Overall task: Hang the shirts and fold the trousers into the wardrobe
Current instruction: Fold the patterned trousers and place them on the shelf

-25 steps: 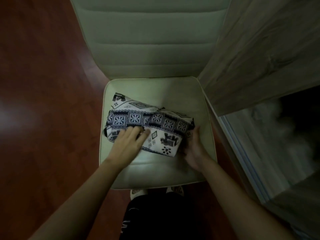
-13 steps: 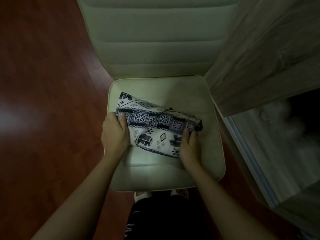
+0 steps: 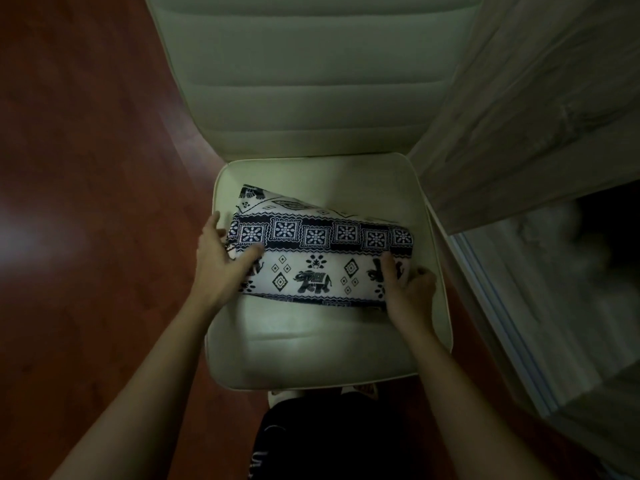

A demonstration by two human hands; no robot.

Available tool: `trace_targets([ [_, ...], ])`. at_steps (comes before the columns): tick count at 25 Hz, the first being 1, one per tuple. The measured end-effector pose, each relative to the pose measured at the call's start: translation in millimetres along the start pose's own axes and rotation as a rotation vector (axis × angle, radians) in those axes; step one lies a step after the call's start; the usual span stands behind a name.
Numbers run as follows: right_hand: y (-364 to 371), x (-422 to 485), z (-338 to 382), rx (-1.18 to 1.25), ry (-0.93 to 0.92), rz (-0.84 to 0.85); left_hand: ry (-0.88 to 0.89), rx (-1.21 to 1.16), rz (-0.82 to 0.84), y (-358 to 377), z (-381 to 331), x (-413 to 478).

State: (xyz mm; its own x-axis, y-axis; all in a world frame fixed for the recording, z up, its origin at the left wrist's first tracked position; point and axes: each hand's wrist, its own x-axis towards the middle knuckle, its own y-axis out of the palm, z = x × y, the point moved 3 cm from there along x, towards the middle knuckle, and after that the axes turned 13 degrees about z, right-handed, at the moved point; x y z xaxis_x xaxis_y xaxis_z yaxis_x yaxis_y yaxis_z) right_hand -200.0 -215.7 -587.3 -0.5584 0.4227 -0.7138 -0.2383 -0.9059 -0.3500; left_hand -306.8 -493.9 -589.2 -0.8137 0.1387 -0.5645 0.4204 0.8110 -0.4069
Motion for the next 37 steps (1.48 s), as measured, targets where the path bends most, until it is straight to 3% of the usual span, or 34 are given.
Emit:
trace_targets([
  [3,14,-6,3,-0.004,-0.008,0.095,-0.157,0.159,0.04,0,-4,11],
  [6,16,-4,7,0.014,-0.007,0.154,-0.331,0.038,0.086,-6,-7,17],
  [8,16,-8,12,0.053,-0.091,0.159,-0.298,-0.011,0.098,-5,-16,13],
  [12,-4,-44,45,0.114,-0.289,0.056,-0.036,0.071,-0.02,-2,-74,-21],
  [15,-43,-80,93,0.165,-0.413,-0.009,0.062,0.024,-0.114,-19,-143,-49],
  [19,-132,-164,189,0.212,-0.578,-0.157,0.272,-0.167,0.119,-53,-280,-104],
  [23,-232,-266,281,0.236,-0.77,-0.265,0.591,-0.114,0.308,-84,-432,-177],
  [27,-343,-397,353,0.176,-1.0,-0.366,0.993,-0.167,0.325,-101,-588,-280],
  [30,-424,-486,380,0.158,-1.158,-0.565,1.232,-0.266,0.269,-99,-679,-347],
  [37,-584,-673,375,-0.001,-1.355,-1.077,1.788,-0.487,0.44,-31,-839,-520],
])
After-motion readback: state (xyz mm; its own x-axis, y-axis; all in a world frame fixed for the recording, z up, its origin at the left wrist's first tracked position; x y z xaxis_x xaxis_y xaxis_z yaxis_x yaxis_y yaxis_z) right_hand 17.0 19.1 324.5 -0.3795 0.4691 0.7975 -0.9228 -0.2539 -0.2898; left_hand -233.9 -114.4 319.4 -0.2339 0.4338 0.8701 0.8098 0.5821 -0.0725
